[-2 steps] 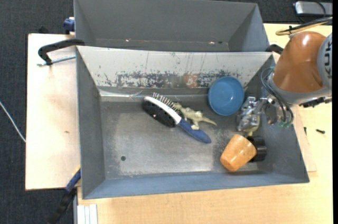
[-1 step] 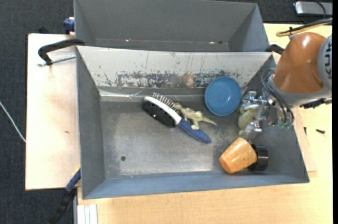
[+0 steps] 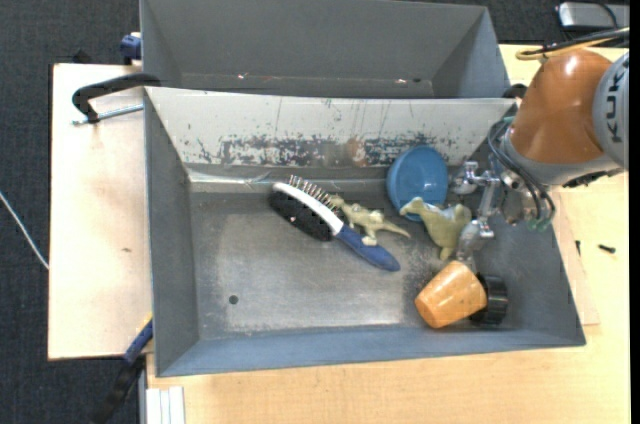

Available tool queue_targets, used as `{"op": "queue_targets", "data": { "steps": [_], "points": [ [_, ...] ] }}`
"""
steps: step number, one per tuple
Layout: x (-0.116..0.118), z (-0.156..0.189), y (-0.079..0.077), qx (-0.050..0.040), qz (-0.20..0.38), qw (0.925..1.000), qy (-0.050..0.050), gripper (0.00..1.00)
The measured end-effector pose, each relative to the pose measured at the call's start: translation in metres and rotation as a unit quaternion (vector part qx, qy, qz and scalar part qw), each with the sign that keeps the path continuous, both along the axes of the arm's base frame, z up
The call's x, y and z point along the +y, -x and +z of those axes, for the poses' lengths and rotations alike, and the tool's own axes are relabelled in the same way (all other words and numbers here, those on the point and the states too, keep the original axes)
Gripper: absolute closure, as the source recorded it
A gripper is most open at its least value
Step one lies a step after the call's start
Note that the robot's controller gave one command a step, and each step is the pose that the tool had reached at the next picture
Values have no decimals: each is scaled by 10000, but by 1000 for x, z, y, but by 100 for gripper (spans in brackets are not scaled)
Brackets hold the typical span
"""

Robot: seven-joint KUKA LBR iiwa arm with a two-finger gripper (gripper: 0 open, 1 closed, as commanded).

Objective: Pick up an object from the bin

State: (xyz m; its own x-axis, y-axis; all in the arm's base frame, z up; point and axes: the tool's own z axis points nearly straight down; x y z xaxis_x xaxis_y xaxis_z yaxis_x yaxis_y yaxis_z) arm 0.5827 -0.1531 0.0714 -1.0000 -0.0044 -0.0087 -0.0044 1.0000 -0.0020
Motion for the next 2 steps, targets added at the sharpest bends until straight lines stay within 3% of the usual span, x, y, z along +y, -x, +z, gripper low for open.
{"op": "queue_targets", "data": {
  "steps": [1,2],
  "points": [
    [0,0,1,13,5,10000,-5,100],
    [29,153,2,-25,1574,9875,14,100]
  ]
}}
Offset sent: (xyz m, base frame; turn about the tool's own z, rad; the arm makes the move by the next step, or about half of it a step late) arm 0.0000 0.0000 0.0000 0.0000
